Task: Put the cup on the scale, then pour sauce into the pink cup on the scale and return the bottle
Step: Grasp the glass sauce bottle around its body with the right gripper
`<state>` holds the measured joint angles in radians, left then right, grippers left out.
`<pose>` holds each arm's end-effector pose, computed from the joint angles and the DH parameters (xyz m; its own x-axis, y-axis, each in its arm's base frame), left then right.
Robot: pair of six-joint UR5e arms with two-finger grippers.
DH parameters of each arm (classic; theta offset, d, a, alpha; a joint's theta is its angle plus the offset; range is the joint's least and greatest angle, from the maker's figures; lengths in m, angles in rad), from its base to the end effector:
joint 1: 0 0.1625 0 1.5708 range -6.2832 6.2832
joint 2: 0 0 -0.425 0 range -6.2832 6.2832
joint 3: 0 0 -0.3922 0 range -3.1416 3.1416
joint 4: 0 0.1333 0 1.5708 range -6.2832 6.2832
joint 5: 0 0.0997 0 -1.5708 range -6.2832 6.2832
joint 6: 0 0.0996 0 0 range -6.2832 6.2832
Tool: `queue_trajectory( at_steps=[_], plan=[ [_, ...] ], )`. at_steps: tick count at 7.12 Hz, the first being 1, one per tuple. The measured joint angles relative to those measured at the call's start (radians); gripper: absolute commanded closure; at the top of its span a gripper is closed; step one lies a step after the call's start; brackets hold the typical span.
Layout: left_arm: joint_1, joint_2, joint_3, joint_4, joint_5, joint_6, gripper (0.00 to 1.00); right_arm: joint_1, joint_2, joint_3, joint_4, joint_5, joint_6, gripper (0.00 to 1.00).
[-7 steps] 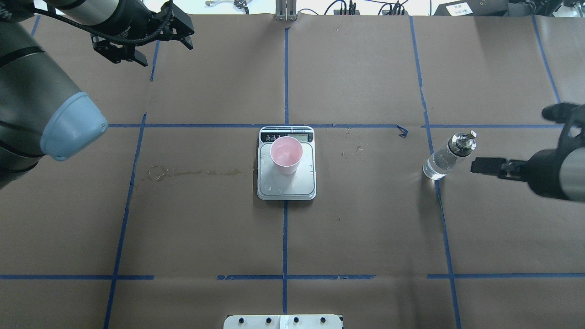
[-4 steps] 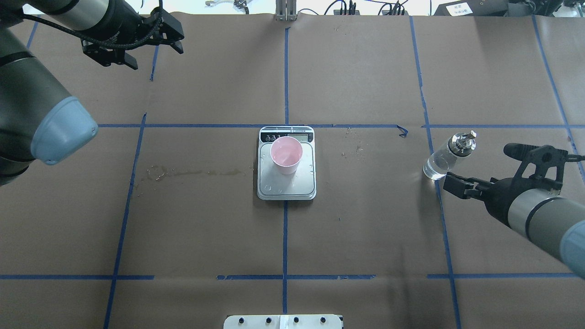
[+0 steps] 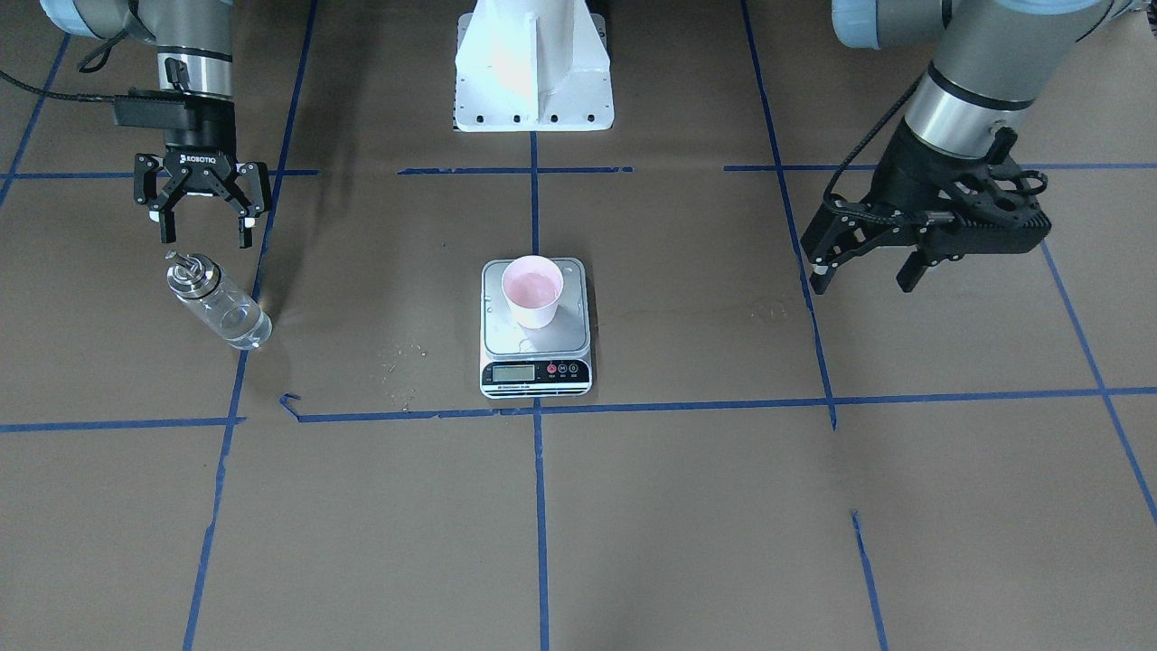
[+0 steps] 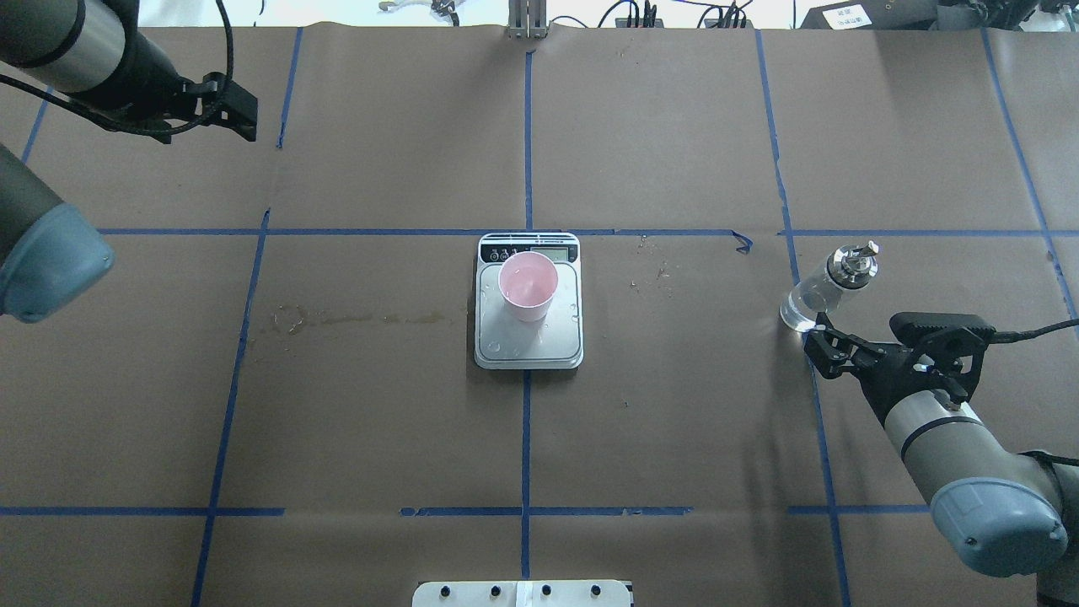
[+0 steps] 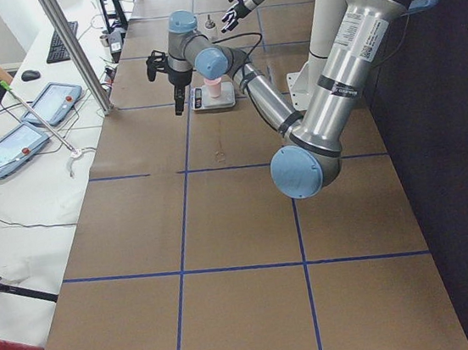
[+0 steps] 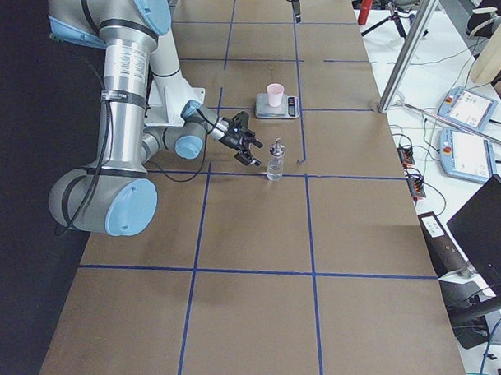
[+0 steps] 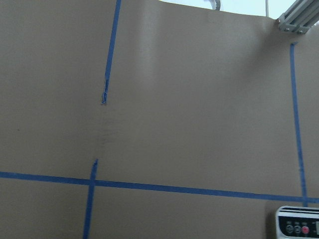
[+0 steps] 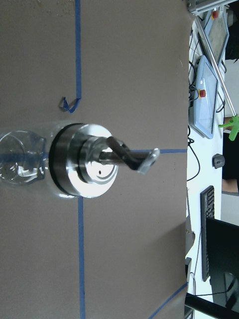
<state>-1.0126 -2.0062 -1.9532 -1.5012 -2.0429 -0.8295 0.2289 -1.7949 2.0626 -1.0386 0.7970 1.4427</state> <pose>0.2330 -0.5393 0.2589 0.6858 0.0372 -0.7269 0.1742 0.9613 0.2136 -0.3478 -0.2894 0.4513 0.7561 0.0823 0.6492 -0.5585 0.5983 0.5746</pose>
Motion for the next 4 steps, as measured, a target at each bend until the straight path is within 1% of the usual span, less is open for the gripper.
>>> queue_trajectory(
  at_steps=[2, 4],
  plan=[
    [-0.064, 0.086, 0.004, -0.004, 0.002, 0.230, 0.00, -0.009, 0.044, -0.077, 0.032, -0.063, -0.002, 0.00],
    [-0.094, 0.117, 0.015, -0.005, 0.004, 0.331, 0.00, -0.011, 0.082, -0.137, 0.036, -0.082, -0.011, 0.00]
  ],
)
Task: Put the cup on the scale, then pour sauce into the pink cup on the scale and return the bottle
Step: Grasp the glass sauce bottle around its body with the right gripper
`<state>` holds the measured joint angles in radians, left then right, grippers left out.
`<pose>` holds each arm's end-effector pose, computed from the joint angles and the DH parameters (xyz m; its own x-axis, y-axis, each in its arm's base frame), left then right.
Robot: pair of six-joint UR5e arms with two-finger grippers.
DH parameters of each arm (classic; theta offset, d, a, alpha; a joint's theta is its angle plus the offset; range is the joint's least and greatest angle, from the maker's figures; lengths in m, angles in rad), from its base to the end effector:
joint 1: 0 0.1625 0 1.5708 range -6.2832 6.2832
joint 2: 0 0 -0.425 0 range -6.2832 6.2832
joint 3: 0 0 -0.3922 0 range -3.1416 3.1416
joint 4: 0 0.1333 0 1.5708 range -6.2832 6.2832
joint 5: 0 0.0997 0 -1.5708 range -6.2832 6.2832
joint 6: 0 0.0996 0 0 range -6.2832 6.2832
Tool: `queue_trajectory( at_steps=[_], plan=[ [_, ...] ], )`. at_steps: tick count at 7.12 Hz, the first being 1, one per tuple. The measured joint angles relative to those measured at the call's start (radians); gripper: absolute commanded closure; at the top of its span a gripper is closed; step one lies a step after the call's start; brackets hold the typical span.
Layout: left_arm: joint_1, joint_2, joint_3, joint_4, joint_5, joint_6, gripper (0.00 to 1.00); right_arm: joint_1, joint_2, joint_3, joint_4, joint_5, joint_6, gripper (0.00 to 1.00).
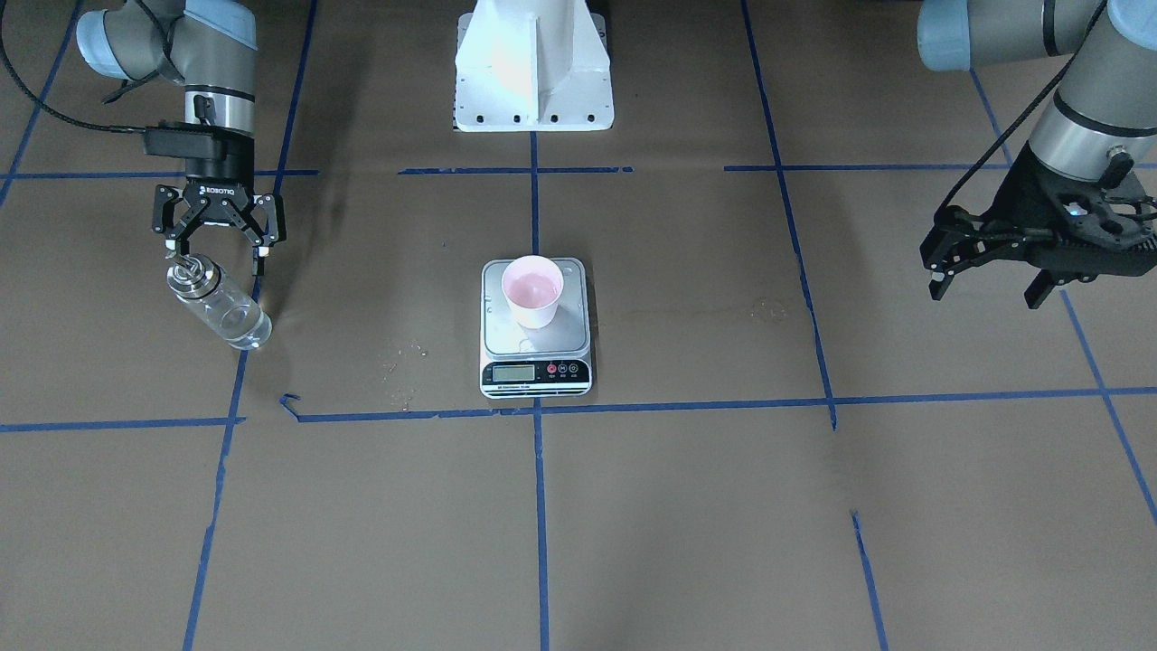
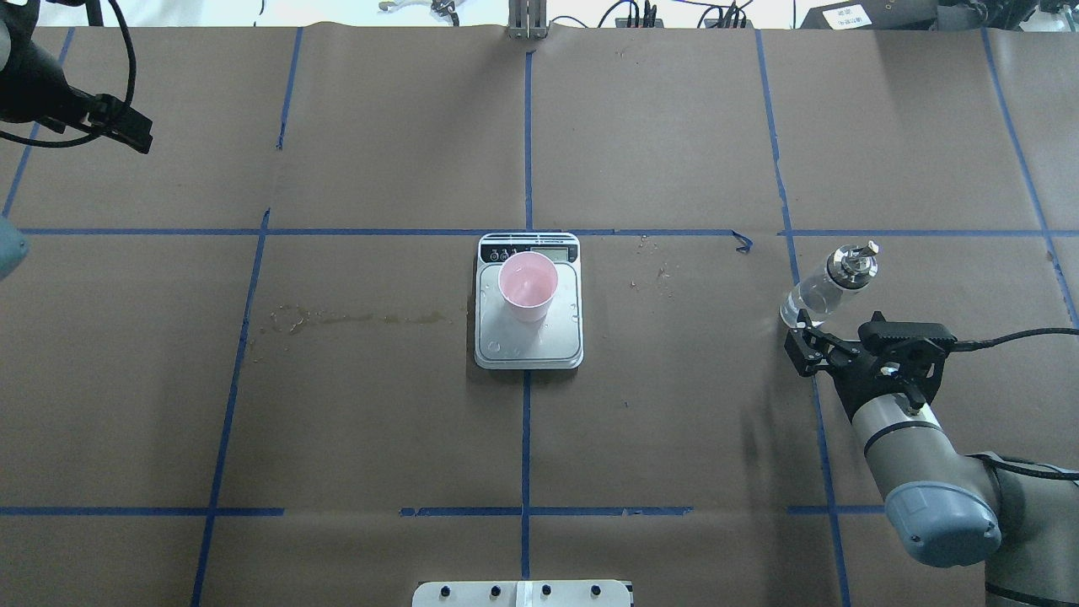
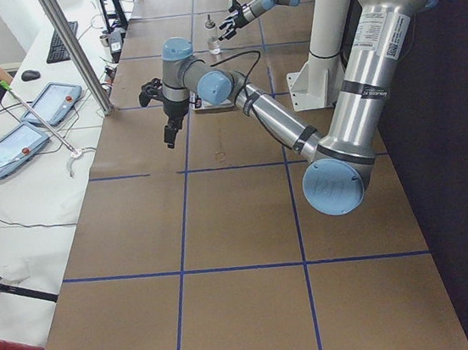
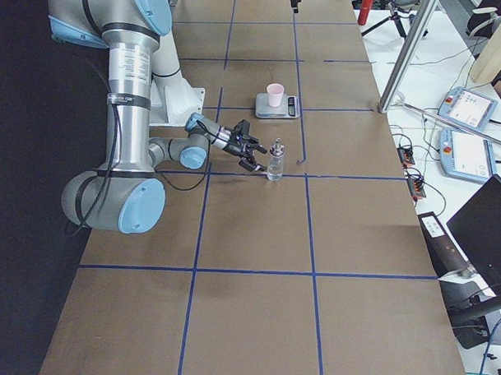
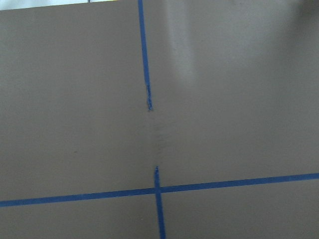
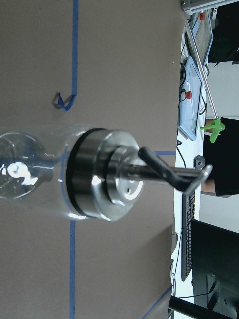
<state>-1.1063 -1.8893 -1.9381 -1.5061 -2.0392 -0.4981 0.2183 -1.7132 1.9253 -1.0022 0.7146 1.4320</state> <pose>0.1761 -0.5487 0.3320 0.7715 0.2101 -0.6006 0.0049 0.9419 0.3358 -0.3843 -0.2988 0.4768 0.7783 0.0798 0.6228 -0.5586 0.5409 0.6288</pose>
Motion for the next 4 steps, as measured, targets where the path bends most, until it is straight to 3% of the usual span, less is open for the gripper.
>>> queue_trajectory(
  at_steps=[4],
  plan=[
    [-0.007, 0.004, 0.028, -0.003, 0.025, 0.039, 0.00, 0.051, 0.063, -0.065, -0.002, 0.003, -0.075, 0.00]
  ],
)
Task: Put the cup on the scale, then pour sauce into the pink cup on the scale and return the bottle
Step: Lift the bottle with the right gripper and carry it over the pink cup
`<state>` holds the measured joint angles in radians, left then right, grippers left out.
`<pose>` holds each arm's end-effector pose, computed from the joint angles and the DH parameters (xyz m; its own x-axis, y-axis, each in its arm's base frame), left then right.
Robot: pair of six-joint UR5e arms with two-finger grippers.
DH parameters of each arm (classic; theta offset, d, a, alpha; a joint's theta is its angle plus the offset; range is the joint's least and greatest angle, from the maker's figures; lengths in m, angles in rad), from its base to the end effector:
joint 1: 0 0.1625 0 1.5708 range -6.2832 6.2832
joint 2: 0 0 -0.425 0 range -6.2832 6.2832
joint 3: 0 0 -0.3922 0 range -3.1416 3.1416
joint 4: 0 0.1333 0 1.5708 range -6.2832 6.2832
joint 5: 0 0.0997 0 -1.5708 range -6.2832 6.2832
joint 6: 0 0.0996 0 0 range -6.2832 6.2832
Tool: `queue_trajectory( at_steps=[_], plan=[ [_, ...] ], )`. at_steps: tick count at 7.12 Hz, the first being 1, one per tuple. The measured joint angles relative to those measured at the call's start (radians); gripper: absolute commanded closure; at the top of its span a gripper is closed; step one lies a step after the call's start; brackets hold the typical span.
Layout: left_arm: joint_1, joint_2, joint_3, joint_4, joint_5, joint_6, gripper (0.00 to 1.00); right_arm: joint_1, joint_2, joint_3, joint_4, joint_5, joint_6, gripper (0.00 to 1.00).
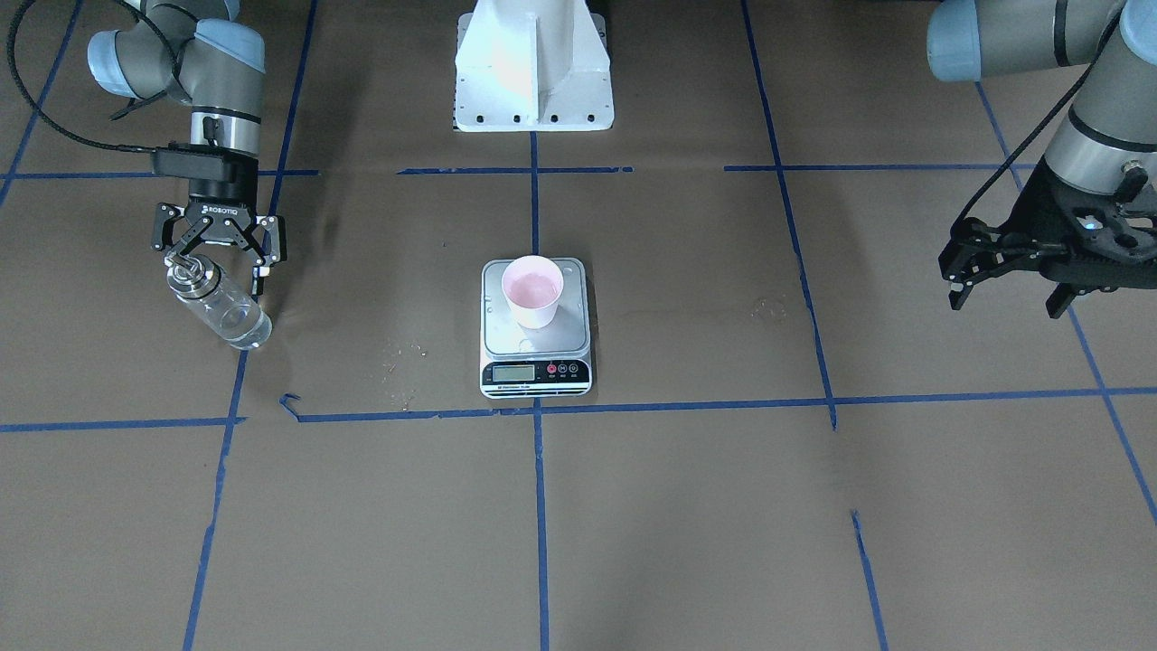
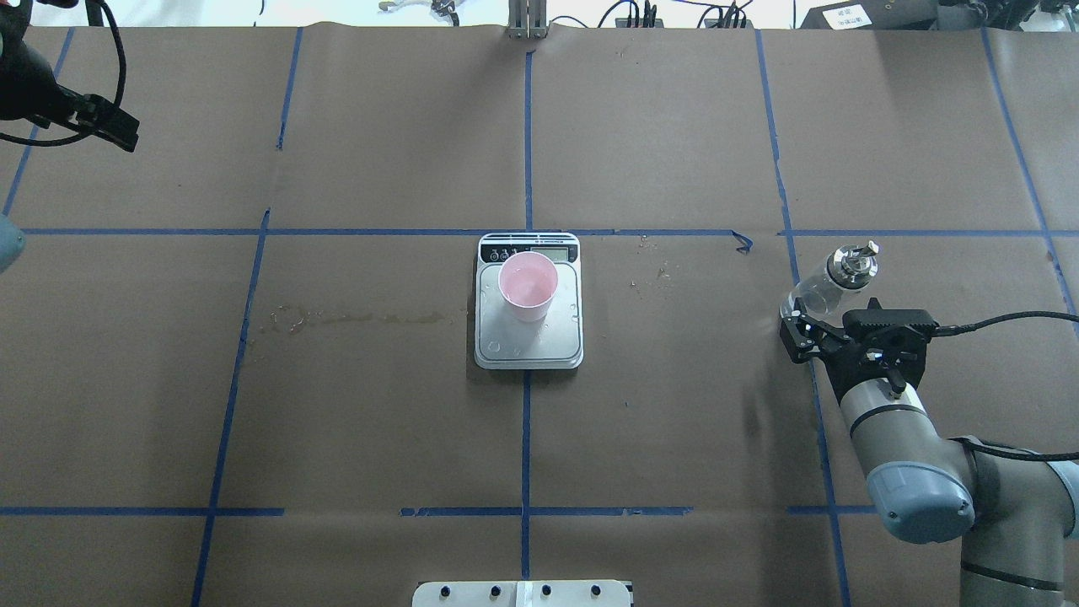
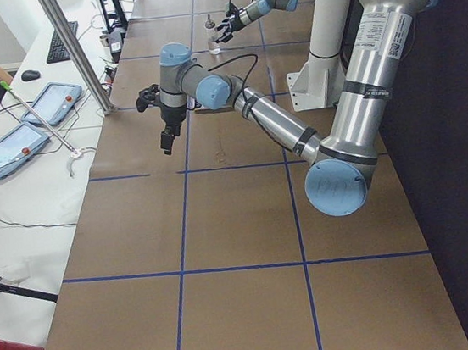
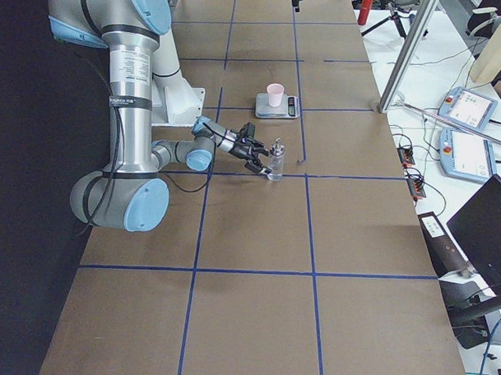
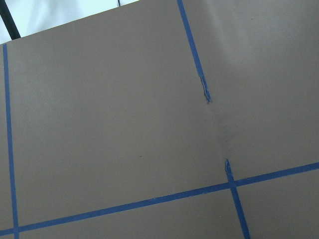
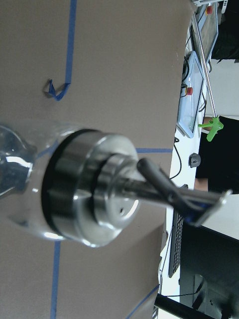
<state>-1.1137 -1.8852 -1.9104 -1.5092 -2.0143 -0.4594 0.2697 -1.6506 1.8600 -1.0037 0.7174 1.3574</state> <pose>0.1728 -0.5565 0.3470 0.7941 0.2199 -0.5667 -0.0157 0.9393 0.3426 -0.3944 -0.3252 0.4815 0.8169 0.0814 0.5710 -0.5230 0.5220 0.6738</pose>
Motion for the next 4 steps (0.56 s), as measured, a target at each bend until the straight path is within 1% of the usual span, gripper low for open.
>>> queue_trajectory(
  at_steps=[1, 2, 3, 4],
  plan=[
    [0.000, 0.001, 0.006, 0.000, 0.000, 0.009, 0.00, 0.021, 0.033, -0.028, 0.000, 0.003, -0.024, 0.21],
    [0.000, 0.002, 0.009, 0.000, 0.000, 0.013, 0.00, 0.033, 0.051, -0.048, 0.008, 0.003, -0.036, 0.99],
    [0.000, 0.002, 0.012, -0.001, -0.001, 0.014, 0.00, 0.041, 0.057, -0.066, 0.034, 0.007, -0.052, 1.00],
    [0.001, 0.001, 0.014, -0.001, -0.003, 0.014, 0.00, 0.050, 0.059, -0.080, 0.078, 0.015, -0.107, 1.00]
  ],
)
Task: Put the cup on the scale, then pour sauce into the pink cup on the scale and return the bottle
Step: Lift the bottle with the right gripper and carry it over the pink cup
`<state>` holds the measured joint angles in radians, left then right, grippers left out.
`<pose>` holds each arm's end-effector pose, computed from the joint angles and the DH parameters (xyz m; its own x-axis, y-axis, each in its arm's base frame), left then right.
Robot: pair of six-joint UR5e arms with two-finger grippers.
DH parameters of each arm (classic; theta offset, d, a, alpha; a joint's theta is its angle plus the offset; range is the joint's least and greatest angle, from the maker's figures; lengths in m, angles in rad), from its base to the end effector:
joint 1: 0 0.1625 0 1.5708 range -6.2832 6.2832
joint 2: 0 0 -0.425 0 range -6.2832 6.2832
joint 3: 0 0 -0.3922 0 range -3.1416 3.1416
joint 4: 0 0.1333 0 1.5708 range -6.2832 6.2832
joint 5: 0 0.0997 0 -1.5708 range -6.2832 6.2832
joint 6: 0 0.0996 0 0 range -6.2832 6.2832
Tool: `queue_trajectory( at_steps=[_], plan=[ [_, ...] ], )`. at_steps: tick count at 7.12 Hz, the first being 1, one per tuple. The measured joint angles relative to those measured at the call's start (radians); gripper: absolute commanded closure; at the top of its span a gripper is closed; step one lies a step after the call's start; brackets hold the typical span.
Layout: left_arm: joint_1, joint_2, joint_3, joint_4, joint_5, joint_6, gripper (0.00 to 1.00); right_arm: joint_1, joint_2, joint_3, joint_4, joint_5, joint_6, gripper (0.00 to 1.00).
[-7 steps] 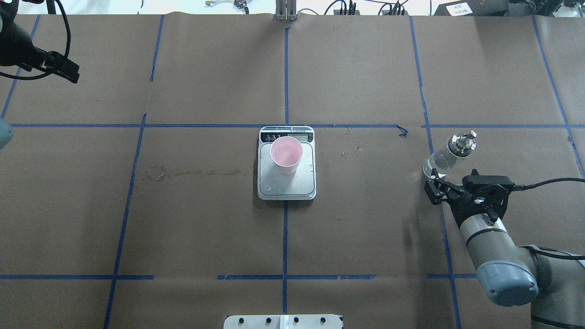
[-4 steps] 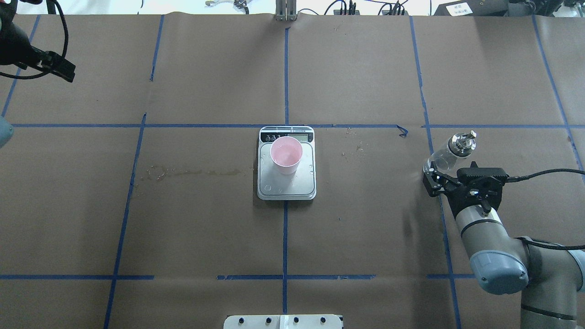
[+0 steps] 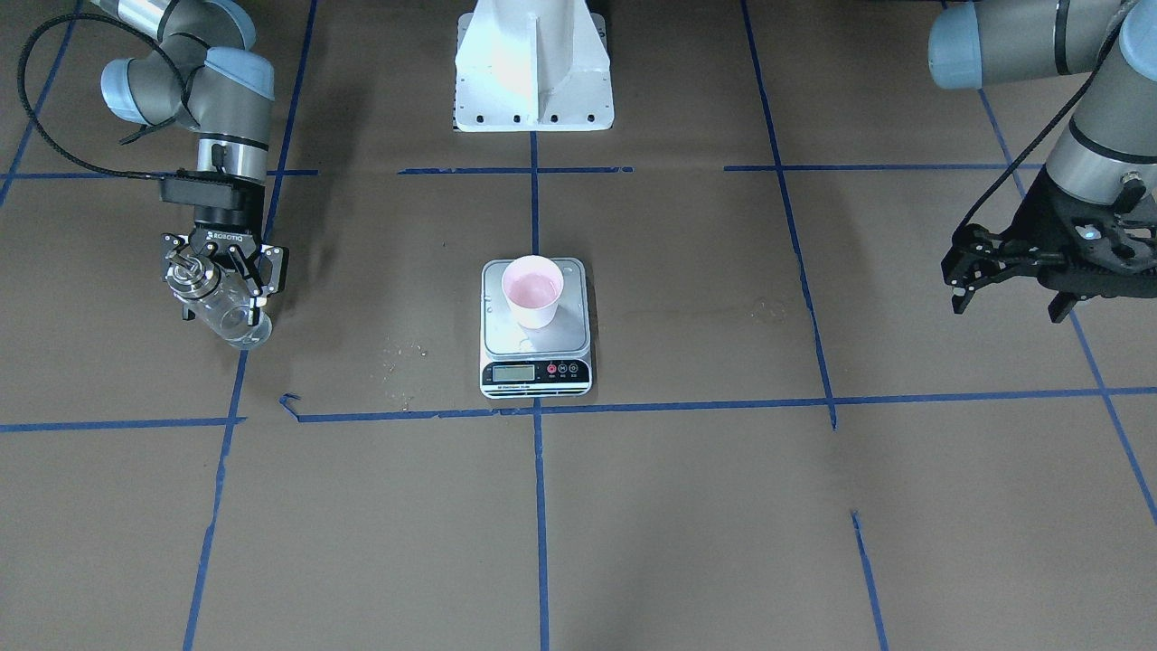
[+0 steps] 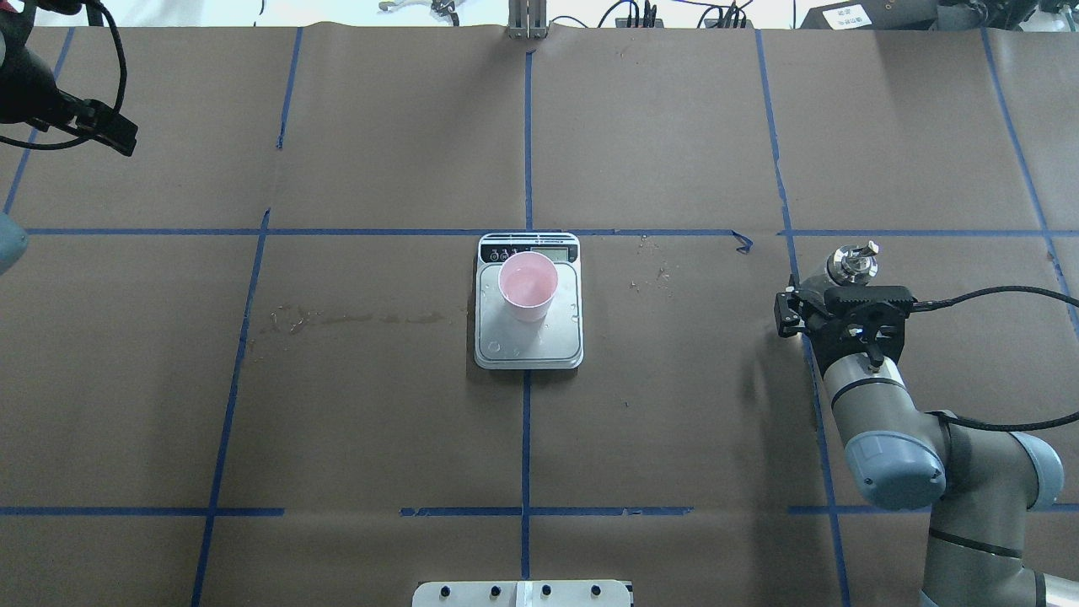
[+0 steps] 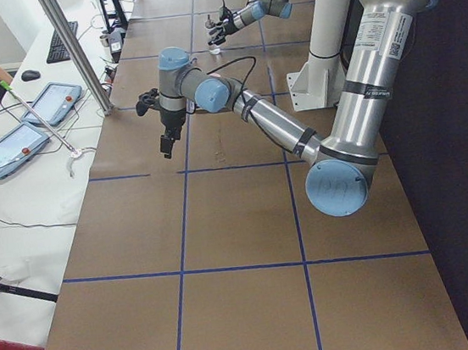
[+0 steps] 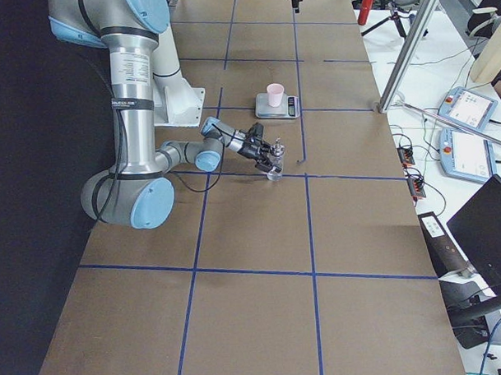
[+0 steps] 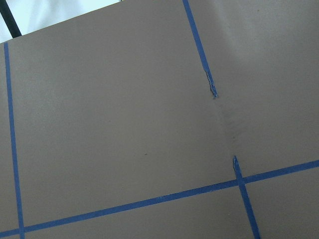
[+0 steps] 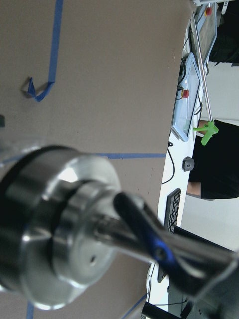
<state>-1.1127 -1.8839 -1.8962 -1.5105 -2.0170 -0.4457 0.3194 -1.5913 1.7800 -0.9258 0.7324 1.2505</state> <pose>0.1748 -0.5587 0.3538 0.7956 0.2271 -0.5617 -0.0304 0.9409 0.3373 -0.4028 -0.3516 0.4848 0.8364 0.0549 0.5454 -0.4945 0.5049 0.7075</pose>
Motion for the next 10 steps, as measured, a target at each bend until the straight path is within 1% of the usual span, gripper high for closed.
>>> queue_trajectory(
  at_steps=[1, 2, 3, 4, 5, 6, 7, 8, 9, 10],
  plan=[
    [0.000, 0.000, 0.001, 0.000, -0.003, -0.002, 0.00, 0.014, 0.008, 0.002, 0.045, 0.020, -0.071, 1.00],
    [0.000, 0.000, 0.001, 0.000, -0.005, -0.003, 0.00, 0.039, 0.020, 0.036, 0.072, 0.069, -0.120, 1.00],
    [-0.001, 0.001, 0.000, -0.001, -0.006, -0.002, 0.00, 0.057, 0.027, 0.089, 0.074, 0.123, -0.176, 1.00],
    [-0.007, 0.001, 0.001, 0.000, -0.007, 0.002, 0.00, 0.064, 0.048, 0.131, 0.040, 0.141, -0.269, 1.00],
    [-0.020, 0.003, 0.004, 0.000, -0.009, 0.017, 0.00, 0.066, 0.114, 0.159, -0.053, 0.132, -0.360, 1.00],
    [-0.042, 0.014, 0.008, -0.001, -0.011, 0.057, 0.00, 0.064, 0.201, 0.173, -0.149, 0.116, -0.411, 1.00],
    [-0.081, 0.038, 0.016, -0.002, -0.025, 0.128, 0.00, 0.057, 0.270, 0.178, -0.210, 0.106, -0.444, 1.00],
    [-0.132, 0.067, 0.028, -0.004, -0.051, 0.215, 0.00, 0.039, 0.322, 0.176, -0.242, 0.077, -0.510, 1.00],
    [-0.180, 0.089, 0.041, -0.006, -0.068, 0.289, 0.00, 0.018, 0.356, 0.160, -0.265, 0.016, -0.621, 1.00],
    [-0.213, 0.098, 0.056, -0.006, -0.074, 0.346, 0.00, -0.006, 0.371, 0.128, -0.306, -0.067, -0.735, 1.00]
  ],
)
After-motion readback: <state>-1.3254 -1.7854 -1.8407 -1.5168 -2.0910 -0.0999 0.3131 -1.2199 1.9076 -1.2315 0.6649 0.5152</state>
